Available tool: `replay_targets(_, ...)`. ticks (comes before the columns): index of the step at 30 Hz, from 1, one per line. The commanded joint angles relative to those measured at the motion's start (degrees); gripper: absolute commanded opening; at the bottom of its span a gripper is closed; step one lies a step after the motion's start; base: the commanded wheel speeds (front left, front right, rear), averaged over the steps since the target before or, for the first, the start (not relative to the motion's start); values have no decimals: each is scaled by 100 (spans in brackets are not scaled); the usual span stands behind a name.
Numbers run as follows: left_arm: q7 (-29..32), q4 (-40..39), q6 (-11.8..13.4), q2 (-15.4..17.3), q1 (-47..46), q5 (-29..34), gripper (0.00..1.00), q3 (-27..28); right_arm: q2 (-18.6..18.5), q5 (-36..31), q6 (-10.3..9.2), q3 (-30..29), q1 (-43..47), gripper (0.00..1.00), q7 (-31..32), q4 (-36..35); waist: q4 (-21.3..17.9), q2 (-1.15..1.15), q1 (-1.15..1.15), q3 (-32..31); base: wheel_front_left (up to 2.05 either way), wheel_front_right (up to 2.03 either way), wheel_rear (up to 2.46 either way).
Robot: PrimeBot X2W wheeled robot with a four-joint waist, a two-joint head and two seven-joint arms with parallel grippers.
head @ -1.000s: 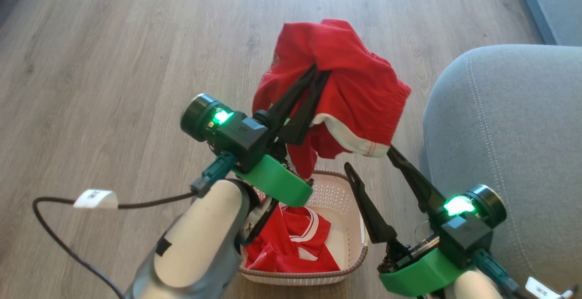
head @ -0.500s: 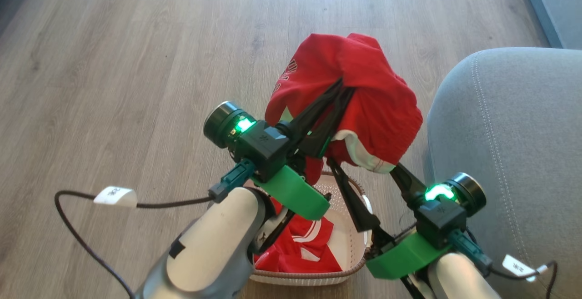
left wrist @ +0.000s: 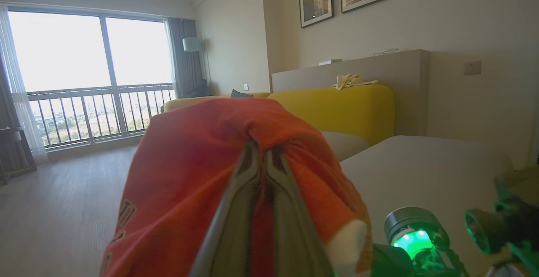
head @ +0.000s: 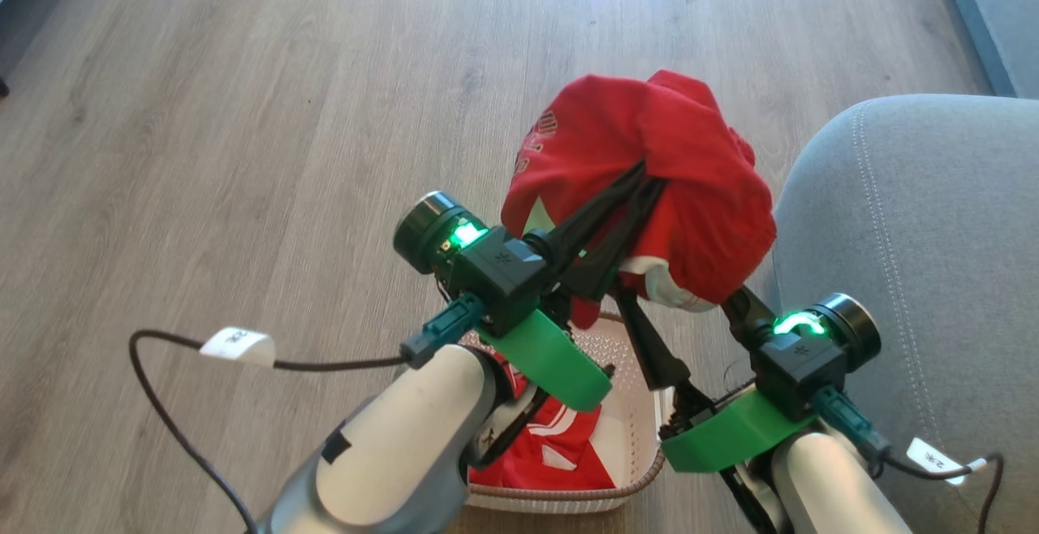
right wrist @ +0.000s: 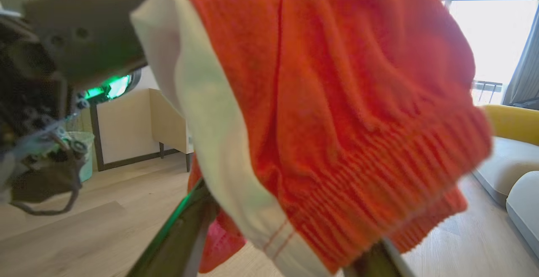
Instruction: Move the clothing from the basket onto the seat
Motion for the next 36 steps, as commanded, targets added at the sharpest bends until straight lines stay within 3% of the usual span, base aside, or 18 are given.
replay_targets(1, -28, -113, 45, 42, -331, -39, 0, 126, 86, 78, 0, 91, -254, 100, -36, -246, -2, 0, 0, 2, 0, 0, 0)
replay_targets(16, -28, -80, 90, 42, -318, -206, 0, -143, 88, 284, 0, -75, -184, 100, -36, -323, 23, 0, 0, 9, 0, 0, 0)
replay_targets(17, -28, -82, 87, 42, -306, -220, 0, -154, 88, 316, 0, -94, -180, 82, -36, -324, 29, 0, 0, 8, 0, 0, 0)
replay_targets(18, -28, -74, 69, 42, -287, -241, 0, -175, 88, 350, 0, -111, -174, 31, -36, -323, 36, 0, 0, 6, 0, 0, 0)
replay_targets(19, -28, -59, 49, 42, -275, -242, 0, -202, 88, 368, 0, -124, -173, 0, -36, -326, 46, 0, 0, 5, 0, 0, 0)
replay_targets(36, -28, 0, -87, 42, -193, -279, 0, -294, 88, 790, 0, -382, -97, 0, -36, -635, 126, 0, 0, -53, 0, 0, 0)
